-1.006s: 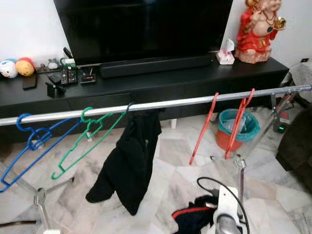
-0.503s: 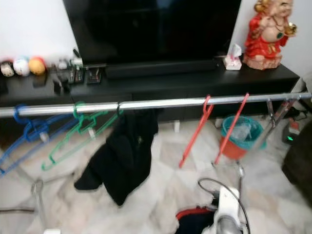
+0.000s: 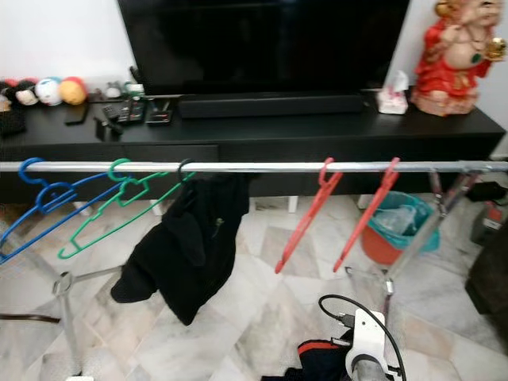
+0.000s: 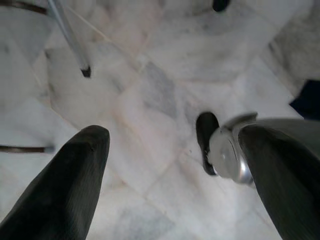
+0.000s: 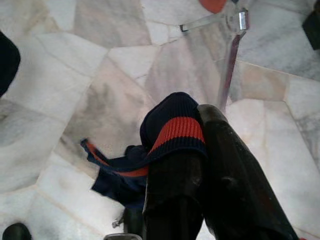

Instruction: Hang hanger

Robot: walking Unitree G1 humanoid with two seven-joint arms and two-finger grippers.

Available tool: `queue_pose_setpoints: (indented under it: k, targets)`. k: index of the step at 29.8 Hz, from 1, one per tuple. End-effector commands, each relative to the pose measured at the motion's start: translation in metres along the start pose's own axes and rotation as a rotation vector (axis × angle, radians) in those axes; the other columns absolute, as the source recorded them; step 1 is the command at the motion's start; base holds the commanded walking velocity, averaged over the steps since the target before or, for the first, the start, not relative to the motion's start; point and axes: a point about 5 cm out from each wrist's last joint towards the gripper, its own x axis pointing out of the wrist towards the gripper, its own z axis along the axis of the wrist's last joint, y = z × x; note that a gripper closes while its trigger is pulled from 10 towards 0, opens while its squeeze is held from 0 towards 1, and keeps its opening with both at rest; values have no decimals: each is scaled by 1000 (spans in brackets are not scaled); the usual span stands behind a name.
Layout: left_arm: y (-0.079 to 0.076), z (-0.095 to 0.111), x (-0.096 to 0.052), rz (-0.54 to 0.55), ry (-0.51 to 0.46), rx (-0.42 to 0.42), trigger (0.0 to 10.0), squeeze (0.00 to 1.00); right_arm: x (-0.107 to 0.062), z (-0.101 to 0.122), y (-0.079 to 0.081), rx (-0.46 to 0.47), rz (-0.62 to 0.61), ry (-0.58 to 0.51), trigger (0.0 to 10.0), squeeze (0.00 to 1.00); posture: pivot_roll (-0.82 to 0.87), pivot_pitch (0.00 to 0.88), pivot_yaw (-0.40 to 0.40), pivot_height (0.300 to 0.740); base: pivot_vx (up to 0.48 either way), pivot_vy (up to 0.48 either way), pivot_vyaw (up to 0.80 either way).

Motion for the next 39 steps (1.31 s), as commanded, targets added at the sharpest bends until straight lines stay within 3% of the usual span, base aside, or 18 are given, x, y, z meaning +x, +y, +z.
queue_pose_setpoints:
  k: [1,9,13,14,15,16,17,18,21,28,30,33,39]
  targets:
    - [5,4,0,31,-33,-11,10000,0,0,-3,-4,-2,-6,16,10000,0,-87,0,-2,740,0,0,0]
    - [5,12,0,82,-107,-5,10000,0,1,-1,-5,-22,8,20,10000,0,-52,0,-24,740,0,0,0]
    - [6,24,0,121,-206,72,10000,0,2,2,-3,-31,17,16,10000,0,-27,0,-35,740,0,0,0]
    - [21,63,-3,235,-428,322,10000,0,2,3,-2,-34,21,16,10000,0,-23,0,-39,740,0,0,0]
    - [21,63,-3,235,-428,322,10000,0,2,3,-2,-34,21,16,10000,0,-23,0,-39,740,0,0,0]
    - [25,89,-8,294,-609,484,10000,0,2,4,-2,-35,23,15,10000,0,-23,0,-39,740,0,0,0]
    - [26,132,-12,289,-741,387,10000,0,3,5,-1,-37,26,14,10000,0,-26,0,-39,740,0,0,0]
    - [27,168,-21,172,-802,134,10000,0,3,6,-1,-37,27,13,10000,0,-30,0,-39,740,0,0,0]
    - [30,182,-30,140,-850,87,10000,0,4,8,-2,-35,25,10,10000,0,-34,0,-38,740,0,0,0]
    - [25,171,-36,160,-877,81,10000,0,5,13,-4,-35,21,7,10000,0,-14,0,-50,740,0,0,0]
    - [26,172,-45,170,-892,68,10000,0,6,15,-2,-38,27,6,10000,0,3,0,-61,740,0,0,0]
    - [31,191,-58,176,-932,44,10000,0,7,18,-1,-27,27,5,10000,0,46,0,-74,740,0,0,0]
    - [37,218,-60,172,-996,28,10000,0,9,26,5,-14,38,-5,10000,0,68,0,-69,740,0,0,0]
